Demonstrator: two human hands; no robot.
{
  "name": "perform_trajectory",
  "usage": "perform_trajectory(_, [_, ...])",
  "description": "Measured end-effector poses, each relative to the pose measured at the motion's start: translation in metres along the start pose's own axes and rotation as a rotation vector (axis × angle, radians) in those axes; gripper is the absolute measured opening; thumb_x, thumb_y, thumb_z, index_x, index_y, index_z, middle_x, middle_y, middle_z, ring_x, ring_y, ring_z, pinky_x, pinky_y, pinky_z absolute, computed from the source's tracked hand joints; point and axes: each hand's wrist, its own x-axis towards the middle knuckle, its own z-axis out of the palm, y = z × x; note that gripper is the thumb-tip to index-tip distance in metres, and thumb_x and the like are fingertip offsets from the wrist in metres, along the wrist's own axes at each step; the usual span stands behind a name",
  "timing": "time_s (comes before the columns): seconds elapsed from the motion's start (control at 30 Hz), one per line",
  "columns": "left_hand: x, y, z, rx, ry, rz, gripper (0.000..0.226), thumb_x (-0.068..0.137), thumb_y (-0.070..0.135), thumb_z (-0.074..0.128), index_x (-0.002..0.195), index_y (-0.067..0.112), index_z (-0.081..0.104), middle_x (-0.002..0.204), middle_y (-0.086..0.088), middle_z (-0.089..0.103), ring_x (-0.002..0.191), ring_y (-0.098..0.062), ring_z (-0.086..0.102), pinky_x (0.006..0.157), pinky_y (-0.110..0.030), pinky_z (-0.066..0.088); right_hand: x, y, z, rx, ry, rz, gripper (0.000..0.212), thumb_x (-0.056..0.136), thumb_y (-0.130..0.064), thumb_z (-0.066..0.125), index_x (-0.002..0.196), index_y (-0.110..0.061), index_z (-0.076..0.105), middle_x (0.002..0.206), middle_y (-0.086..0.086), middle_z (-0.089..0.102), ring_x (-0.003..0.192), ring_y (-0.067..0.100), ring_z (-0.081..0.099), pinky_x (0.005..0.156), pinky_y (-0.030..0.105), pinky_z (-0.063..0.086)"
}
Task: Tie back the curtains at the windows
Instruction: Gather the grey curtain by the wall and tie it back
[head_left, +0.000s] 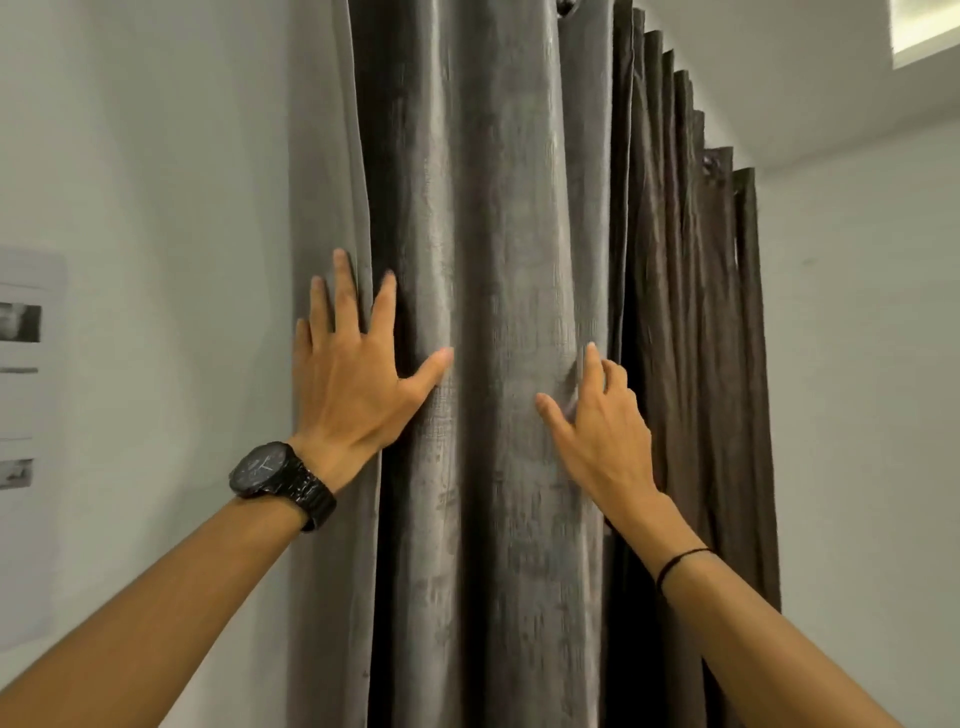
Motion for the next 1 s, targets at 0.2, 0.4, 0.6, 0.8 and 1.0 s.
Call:
perform_trajectory(0.2, [0.028,0.011,0.015,-0.157,0.071,-0.076,0.114,0.083,0.079,0.06,0.166,0.023,0.005,0.175,-0.006,-0.004,0.161,-0.035,0.001,0.128,-0.058,0.014,0.055,-0.002,0.039,0.471,0.161,-0.126,0.048,0.096,-0.032,0.064,0.139,-0.013,0.052,0.124,-0.001,0.065,0.108,0.009,0.062,0.094,0.031,0.055])
perform_trajectory(0.4, [0.033,0.0,0.003,-0.316,0.096,-0.045,0.094,0.093,0.039,0.068,0.167,0.02,0.013,0.173,0.002,0.018,0.158,-0.011,0.019,0.129,-0.034,0.021,0.065,-0.085,0.066,0.662,0.187,-0.287,0.027,0.081,0.008,0.049,0.072,-0.017,0.042,0.07,-0.005,0.041,0.06,0.016,0.039,0.058,0.03,0.028])
perform_trajectory(0.6, [0.032,-0.018,-0.013,-0.624,0.132,-0.064,0.069,0.095,0.046,0.044,0.158,0.02,0.037,0.152,0.009,0.056,0.143,-0.007,0.049,0.123,-0.037,0.036,0.062,-0.194,0.033,1.09,0.135,-0.556,0.018,0.083,0.0,0.05,0.069,-0.01,0.052,0.074,0.006,0.053,0.064,0.023,0.049,0.058,0.031,0.032])
perform_trajectory(0.8, [0.02,-0.011,-0.019,-0.452,0.078,-0.067,0.068,0.101,0.047,0.048,0.162,0.022,0.033,0.161,0.006,0.046,0.148,-0.008,0.043,0.125,-0.045,0.033,0.068,-0.167,0.044,1.026,0.029,-0.666,0.022,0.079,-0.002,0.053,0.07,-0.019,0.043,0.077,0.008,0.055,0.07,0.031,0.053,0.059,0.039,0.037])
perform_trajectory(1.0, [0.039,0.007,-0.018,-0.252,0.178,-0.086,0.082,0.09,0.054,0.063,0.162,0.035,0.028,0.166,0.015,0.031,0.149,0.005,0.029,0.116,-0.012,0.025,0.094,-0.046,0.05,0.97,0.116,-0.369,0.068,0.089,-0.074,0.042,0.118,-0.02,0.07,0.108,-0.001,0.056,0.106,0.021,0.053,0.093,0.041,0.048])
